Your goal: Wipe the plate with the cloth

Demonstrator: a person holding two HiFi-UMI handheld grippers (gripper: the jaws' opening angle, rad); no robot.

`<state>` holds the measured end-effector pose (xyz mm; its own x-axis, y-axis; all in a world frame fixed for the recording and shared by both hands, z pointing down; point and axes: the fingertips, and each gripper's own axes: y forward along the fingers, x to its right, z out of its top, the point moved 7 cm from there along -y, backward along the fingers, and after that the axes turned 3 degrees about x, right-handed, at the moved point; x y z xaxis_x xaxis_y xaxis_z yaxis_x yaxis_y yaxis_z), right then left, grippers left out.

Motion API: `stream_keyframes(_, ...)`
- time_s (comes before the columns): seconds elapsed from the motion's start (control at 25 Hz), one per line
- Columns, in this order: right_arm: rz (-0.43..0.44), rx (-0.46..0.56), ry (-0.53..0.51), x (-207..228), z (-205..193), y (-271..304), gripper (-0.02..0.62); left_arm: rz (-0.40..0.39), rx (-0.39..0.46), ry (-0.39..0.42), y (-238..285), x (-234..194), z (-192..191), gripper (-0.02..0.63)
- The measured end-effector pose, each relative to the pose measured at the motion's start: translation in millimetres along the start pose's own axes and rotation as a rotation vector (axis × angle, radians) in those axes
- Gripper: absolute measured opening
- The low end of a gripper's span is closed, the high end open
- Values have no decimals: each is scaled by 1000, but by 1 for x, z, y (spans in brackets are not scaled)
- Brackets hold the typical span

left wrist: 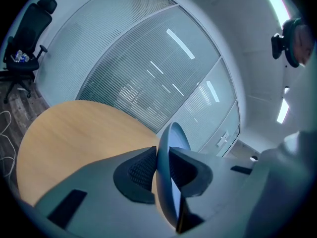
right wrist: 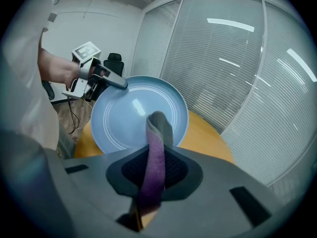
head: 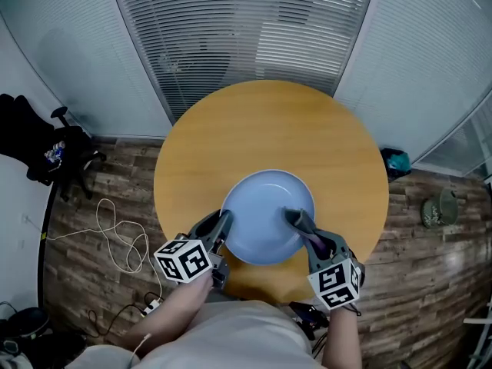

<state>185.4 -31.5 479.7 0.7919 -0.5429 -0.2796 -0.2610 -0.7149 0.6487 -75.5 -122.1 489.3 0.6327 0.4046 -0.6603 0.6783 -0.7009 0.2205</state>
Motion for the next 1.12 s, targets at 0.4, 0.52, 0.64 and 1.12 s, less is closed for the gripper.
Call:
stream_keyframes(0.4, -106, 195, 252, 35, -9, -19, 51, 78, 93, 190, -12, -18, 27, 63)
stream_keyframes(0.52, -169, 319, 363, 49, -9, -29, 51, 103, 148, 282, -16, -22, 46, 60)
stream_keyframes(0.64, -232, 468, 470, 60, -6, -44, 51, 119, 190, 402, -22, -19, 64, 57)
stream_keyframes(1.12, -427, 764, 445, 77, 20, -84, 51, 119, 285, 702, -40, 7, 97, 34)
